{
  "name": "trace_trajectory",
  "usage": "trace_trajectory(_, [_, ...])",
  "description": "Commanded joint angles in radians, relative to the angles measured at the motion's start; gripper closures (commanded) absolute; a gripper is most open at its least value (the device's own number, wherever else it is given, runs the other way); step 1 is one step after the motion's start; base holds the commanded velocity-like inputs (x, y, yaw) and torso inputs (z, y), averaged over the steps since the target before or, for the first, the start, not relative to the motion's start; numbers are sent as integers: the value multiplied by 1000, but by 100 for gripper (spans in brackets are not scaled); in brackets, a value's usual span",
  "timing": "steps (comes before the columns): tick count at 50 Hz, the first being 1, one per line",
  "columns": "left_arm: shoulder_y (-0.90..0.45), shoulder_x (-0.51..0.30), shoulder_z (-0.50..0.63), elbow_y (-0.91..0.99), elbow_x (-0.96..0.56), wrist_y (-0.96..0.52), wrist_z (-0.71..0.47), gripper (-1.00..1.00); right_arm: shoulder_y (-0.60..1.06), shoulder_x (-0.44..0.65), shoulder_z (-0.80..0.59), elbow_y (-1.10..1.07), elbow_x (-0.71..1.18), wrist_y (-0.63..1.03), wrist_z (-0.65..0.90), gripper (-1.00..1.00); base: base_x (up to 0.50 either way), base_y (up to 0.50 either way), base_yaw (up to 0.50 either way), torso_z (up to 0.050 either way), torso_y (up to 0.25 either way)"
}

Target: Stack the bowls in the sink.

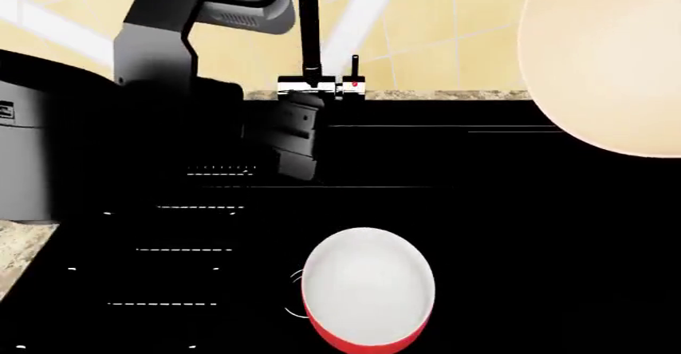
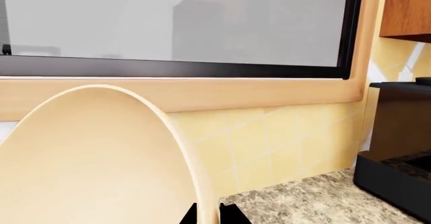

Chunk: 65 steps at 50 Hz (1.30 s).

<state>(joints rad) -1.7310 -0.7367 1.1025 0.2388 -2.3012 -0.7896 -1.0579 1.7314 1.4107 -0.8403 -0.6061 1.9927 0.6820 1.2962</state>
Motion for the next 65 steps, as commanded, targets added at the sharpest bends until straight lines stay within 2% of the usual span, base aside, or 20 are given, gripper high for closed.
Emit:
trace_trajectory(1, [-18,-104,-37,29,-13,-3,-3,-100,32,-12,15,7,1,14,8,100,0,0,0,0,0])
trace_trajectory(10, [-20,-187,-56,48,-18,-12,-3,-100,50,-43,20,20,12,38,28,100,0,0,0,1,0])
trace_trajectory(40, [-47,-387,-101,94,-57,-45,-28,-100,113,-143,31,71,91,89,77,100,0,0,0,0,0])
trace_trajectory(50, [-90,-431,-125,106,-95,-61,-55,-100,119,-214,8,119,176,93,84,100,0,0,0,0,0])
trace_trajectory(65, [-105,-466,-156,103,-85,-73,-28,-100,196,-358,-94,236,235,235,146,100,0,0,0,0,1])
